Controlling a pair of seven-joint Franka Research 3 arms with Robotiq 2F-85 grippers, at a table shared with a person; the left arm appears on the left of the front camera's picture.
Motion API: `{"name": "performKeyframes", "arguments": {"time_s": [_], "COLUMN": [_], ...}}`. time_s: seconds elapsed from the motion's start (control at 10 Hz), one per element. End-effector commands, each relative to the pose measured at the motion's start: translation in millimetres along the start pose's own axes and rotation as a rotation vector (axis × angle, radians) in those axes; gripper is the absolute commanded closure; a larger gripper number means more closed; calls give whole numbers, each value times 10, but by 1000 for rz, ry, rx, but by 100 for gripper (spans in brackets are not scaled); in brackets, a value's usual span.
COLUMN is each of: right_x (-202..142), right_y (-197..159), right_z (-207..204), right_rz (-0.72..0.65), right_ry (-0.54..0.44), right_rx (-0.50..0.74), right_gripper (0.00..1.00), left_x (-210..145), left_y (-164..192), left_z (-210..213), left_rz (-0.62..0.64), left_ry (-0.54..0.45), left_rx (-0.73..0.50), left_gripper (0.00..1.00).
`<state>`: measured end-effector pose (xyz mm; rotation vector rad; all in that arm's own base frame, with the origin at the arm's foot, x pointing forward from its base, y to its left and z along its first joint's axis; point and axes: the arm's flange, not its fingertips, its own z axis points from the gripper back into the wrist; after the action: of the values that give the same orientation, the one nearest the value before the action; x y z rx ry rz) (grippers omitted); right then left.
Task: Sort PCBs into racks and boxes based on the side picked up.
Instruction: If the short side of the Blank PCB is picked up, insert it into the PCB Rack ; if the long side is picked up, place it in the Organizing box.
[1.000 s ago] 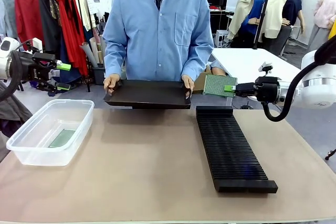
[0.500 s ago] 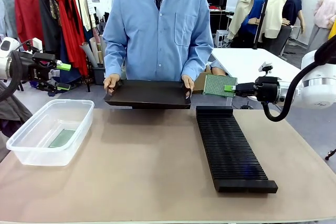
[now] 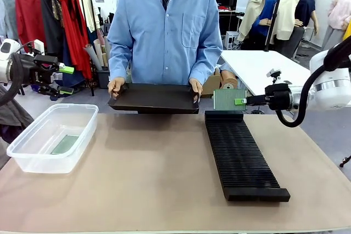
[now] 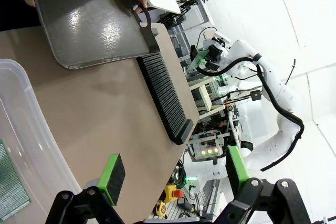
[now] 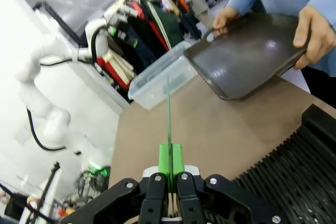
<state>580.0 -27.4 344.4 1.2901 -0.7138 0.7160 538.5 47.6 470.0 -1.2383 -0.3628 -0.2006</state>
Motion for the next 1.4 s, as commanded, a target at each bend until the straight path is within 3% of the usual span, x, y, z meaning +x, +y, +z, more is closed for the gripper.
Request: {"name": "performKeyframes", "arguments": {"time_s": [0.0,0.3,0.7,1.3], "right_x": [-65,-347,-603,-647], "right_y": [-117,-313,-530,-875], "right_z": [8,-34,63,84], "right_rz": [109,211,303,382], "right_ry": [68,64,-26,44], "right_rx": [-7,-27,-38,-37], "right_gripper": [100,100,100,100], "left_x": [9,9,9,9], "left_y": [-13,-13,-13,-13], "left_z": [9,9,9,9], "left_rz": [5,5,5,5], "left_ry": [0,0,0,0], "left_rx": [4,4,4,4], "left_gripper": [0,0,0,0]}}
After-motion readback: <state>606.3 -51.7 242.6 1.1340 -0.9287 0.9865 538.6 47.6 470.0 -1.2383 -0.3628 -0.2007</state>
